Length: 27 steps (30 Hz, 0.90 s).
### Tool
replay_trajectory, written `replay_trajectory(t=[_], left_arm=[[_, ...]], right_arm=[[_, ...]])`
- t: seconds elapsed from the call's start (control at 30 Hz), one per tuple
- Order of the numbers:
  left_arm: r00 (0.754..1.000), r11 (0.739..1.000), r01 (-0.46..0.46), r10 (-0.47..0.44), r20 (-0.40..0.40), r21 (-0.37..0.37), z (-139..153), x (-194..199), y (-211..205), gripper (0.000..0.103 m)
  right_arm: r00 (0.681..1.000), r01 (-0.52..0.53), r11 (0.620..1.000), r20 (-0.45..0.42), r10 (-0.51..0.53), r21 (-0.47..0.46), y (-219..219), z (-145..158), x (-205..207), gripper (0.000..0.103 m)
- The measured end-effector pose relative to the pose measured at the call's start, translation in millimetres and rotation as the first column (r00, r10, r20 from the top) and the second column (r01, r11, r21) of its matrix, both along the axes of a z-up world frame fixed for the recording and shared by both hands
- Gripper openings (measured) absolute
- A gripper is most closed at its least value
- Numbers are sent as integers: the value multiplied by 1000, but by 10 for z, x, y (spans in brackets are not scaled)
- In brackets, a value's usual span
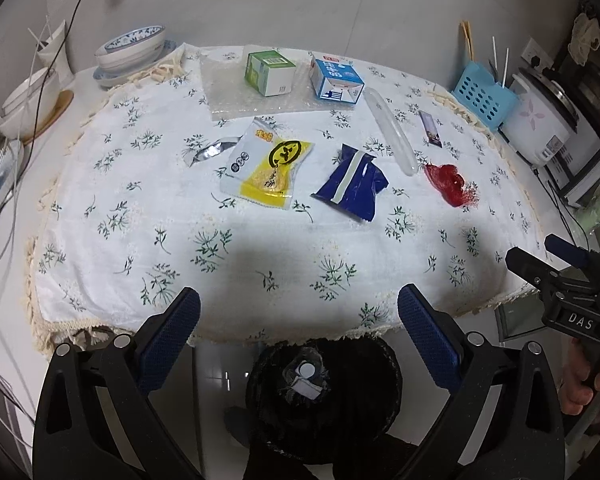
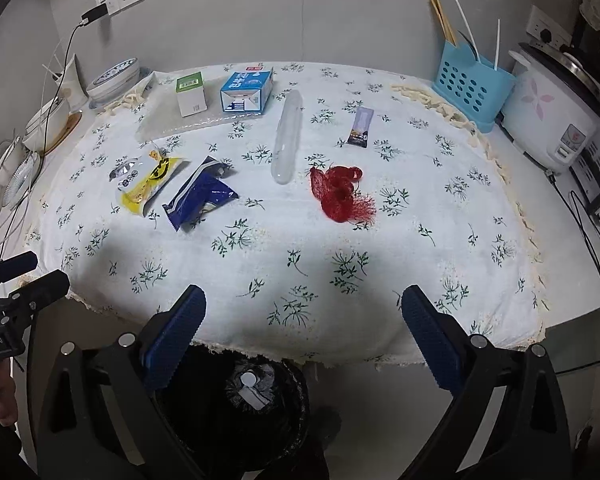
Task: Collect trash
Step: 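Raise both tools back above the table, then grasp the yellow snack wrapper with the left gripper while the right grasps the red mesh net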
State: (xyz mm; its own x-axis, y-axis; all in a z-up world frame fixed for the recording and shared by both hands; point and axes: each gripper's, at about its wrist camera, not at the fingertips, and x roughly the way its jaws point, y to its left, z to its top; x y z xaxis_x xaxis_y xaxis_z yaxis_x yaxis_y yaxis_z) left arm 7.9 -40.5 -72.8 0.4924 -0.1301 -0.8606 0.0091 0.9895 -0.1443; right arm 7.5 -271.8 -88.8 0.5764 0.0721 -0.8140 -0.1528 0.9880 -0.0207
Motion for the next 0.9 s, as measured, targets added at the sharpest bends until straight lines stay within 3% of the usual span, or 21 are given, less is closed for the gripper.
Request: replay_trajectory(t=[0.47,0.8,0.9], left_arm=[[998,999,-38,39,-49,9,-196,977,67,96],[989,998,-60,63,-136,30,-645,1607,210,93],[984,998,-59,64,-164,31,-756,1692,251,90]], right_arm=[[999,7,1000,-41,-8,-24,-124,-106,767,94],[989,36,999,-146,-35,3,-317,-416,1367,94],[985,41,999,-169,-40,1,-330,-514,1462,90]])
